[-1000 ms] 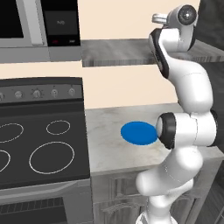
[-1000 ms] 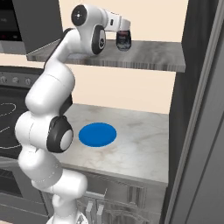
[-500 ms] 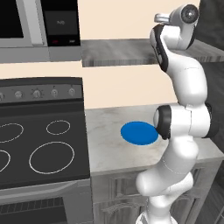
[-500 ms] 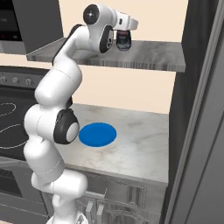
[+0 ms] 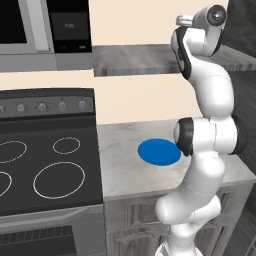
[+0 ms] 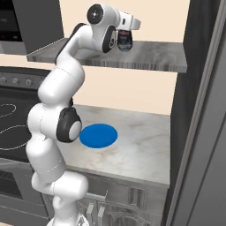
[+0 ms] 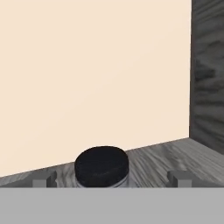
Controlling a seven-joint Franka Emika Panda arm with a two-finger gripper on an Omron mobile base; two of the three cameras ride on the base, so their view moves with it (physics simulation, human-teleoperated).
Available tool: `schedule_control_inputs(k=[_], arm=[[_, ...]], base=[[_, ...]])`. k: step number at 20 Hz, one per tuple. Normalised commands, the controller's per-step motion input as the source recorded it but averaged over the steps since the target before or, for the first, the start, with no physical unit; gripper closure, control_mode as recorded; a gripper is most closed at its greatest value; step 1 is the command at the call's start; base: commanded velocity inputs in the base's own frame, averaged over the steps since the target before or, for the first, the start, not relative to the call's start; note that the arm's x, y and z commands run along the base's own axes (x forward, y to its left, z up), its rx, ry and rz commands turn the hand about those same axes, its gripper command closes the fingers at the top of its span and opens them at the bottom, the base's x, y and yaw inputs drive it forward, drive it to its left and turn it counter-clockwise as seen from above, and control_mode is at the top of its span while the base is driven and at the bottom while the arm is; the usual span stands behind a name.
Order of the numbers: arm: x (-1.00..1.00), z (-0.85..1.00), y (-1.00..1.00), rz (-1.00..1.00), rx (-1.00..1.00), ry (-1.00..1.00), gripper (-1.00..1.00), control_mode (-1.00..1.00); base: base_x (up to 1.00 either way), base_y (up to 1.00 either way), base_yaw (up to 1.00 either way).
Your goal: Move the hot dog bun to the plate on the dining table and place the condiment next to that plate. Then navigate to the fridge and take the sausage and place it on the plate as well.
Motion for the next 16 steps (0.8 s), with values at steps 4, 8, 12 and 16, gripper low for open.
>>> schedule_control_inputs(k=[4,8,12,16], arm=[[0.18,-0.14,0.00,0.02,0.00,0.00,-1.00,-1.00],[0.18,-0.06,0.00,0.02,0.00,0.00,-1.00,-1.00],[0.16,0.00,-0.05,0.04,0.00,0.00,-1.00,-1.00],[0.18,0.00,-0.01,0.04,0.00,0.00,-1.00,-1.00]], base=[[0.00,0.00,0.00],[0.00,0.00,0.00],[0.00,0.00,0.00],[0.00,0.00,0.00]])
